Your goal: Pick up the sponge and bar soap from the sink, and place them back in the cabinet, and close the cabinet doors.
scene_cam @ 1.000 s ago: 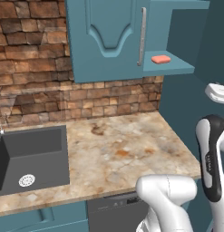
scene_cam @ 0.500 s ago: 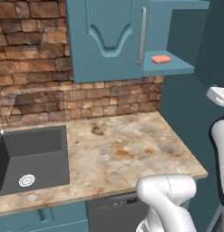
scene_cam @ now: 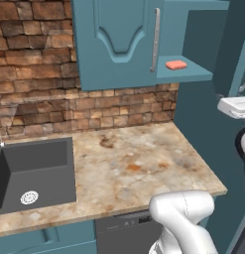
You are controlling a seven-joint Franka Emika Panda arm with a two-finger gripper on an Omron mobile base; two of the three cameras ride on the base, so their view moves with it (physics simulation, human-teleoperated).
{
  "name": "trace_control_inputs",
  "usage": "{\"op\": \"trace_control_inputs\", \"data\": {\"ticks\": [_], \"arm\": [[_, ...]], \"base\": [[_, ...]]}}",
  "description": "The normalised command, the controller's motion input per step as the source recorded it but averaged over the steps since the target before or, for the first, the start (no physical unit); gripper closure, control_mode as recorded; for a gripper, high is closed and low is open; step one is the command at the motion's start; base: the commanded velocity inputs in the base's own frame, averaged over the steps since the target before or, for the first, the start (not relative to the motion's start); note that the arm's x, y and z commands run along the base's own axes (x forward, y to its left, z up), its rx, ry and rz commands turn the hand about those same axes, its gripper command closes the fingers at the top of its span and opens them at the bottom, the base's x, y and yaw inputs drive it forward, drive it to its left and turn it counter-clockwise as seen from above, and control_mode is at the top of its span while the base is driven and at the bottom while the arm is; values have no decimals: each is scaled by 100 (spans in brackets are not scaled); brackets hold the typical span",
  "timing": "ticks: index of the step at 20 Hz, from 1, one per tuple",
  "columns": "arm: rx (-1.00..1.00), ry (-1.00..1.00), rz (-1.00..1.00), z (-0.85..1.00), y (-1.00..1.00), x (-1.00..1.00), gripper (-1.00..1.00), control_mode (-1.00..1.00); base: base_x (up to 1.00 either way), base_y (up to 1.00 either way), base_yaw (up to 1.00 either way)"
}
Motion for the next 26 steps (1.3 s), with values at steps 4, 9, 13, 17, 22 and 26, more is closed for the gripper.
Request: {"op": "trace_control_inputs", "data": {"ticks": [4,9,13,17,22,26], "arm": [[-4,-3,3,-8,58,24,-100,-100],[-1,-5,0,-1,47,39,-100,-100],[0,-7,2,0,35,48,-100,-100],[0,-5,8,0,22,46,-100,-100],[0,-2,14,-5,15,40,-100,-100],[0,0,17,-7,2,34,-100,-100]], "base": [[0,0,0],[0,0,0],[0,0,0],[0,0,0],[0,0,0],[0,0,0]]}}
